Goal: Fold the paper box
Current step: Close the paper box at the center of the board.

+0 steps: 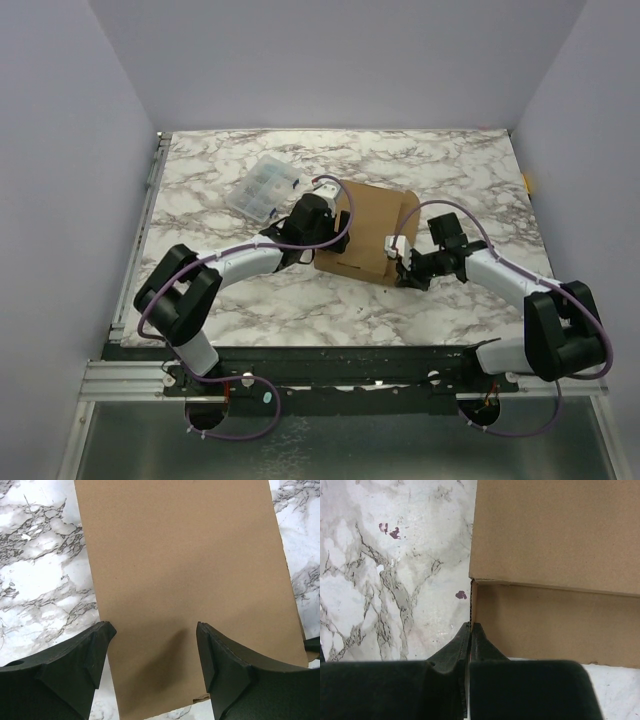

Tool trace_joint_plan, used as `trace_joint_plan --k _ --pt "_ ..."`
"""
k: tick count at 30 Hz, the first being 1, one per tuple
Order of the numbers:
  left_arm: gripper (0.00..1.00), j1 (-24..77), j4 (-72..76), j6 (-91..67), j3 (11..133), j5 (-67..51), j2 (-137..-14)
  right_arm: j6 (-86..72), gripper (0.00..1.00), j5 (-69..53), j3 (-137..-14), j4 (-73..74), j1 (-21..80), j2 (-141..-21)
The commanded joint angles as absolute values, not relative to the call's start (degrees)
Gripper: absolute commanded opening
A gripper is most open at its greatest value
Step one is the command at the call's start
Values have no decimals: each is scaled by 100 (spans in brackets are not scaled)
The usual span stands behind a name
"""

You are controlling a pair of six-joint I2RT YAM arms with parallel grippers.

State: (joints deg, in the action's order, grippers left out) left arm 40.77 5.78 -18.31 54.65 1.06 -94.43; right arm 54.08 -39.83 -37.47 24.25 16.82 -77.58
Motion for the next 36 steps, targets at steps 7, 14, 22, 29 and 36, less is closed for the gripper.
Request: trace_joint_plan --k 7,14,22,29,36 --pt "74 4222 343 -2303 5370 -769 -9900 5336 0 -3981 -4193 2493 1918 -7960" --pt "73 4332 381 -2504 5367 -670 -10022 5342 0 -3823 -4140 2358 2095 -7919" --pt "72 4494 526 -2678 5295 -687 -10170 5099 0 -3761 -4269 2293 2171 -8004" --pt "72 4613 625 -2772 5257 -711 -10279 4810 0 -3831 -4600 2437 2196 -8228" --pt "72 4625 747 -2844 5160 -705 -10266 4562 0 -3609 -4611 2368 2195 -8283"
